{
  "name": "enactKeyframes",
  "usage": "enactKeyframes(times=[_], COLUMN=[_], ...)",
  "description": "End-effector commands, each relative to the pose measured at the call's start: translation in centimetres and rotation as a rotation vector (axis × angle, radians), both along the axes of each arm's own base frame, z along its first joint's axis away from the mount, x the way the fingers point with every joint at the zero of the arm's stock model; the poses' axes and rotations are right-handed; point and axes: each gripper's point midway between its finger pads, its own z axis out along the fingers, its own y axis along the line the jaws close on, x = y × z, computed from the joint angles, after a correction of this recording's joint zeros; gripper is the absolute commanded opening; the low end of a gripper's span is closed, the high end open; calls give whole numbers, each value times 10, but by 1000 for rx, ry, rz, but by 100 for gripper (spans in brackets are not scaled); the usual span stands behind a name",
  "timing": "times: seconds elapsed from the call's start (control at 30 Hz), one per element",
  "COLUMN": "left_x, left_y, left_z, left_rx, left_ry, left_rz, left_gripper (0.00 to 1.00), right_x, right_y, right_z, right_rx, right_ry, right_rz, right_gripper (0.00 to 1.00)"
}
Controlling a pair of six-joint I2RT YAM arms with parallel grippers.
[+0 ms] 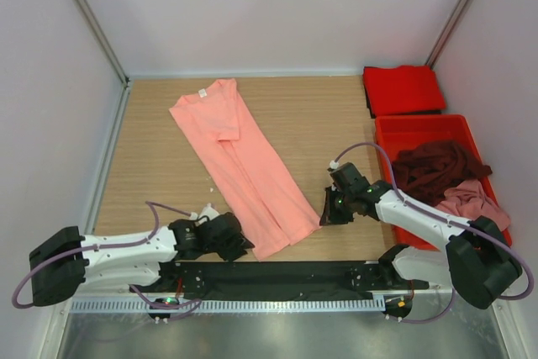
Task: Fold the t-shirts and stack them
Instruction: Fold the tshirt
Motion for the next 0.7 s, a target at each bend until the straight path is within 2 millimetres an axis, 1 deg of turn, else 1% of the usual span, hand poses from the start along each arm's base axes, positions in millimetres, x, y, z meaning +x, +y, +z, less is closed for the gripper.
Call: enactKeyframes(times=[0.0,0.1,0.17,0.2,0.23,0.27,0.33,0.37,0.4,0.43,0.47,0.5,0.57,0.6,0.63,0.67], left_x=[-7,-5,-5,-7,-9,-12,-14,-16,-16,-11,-8,-2,9,14,20,25], left_y=[29,29,31,33,35,38,42,50,53,50,59,59,67,67,71,71], left_z=[-27,-26,-27,-29,-30,-31,-30,-29,-27,-17,-14,-4,10,18,21,23], left_rx=[110,95,92,96,96,103,112,135,144,133,168,150,167,135,128,109], left_ry=[29,12,13,21,30,42,51,60,55,31,2,-36,-98,-124,-137,-152], left_rz=[29,37,44,45,48,54,61,70,71,71,80,89,130,149,177,195], left_gripper=[30,25,18,11,7,0,0,0,0,0,0,4,19,33,39,42], right_x=[0,0,1,1,0,1,2,2,2,2,1,2,2,2,2,2], right_y=[6,6,7,7,7,8,8,8,8,9,9,9,10,10,9,9], right_z=[7,8,10,10,10,12,14,13,14,14,14,15,15,16,16,16], right_rx=[34,38,42,43,43,47,49,47,50,52,54,56,59,59,61,61], right_ry=[-10,-13,-17,-17,-17,-23,-26,-23,-24,-25,-23,-26,-27,-29,-30,-30], right_rz=[1,2,3,3,3,3,3,2,1,3,3,5,5,7,4,4], right_gripper=[1,1,1,1,1,1,1,1,1,1,1,1,1,1,1,1])
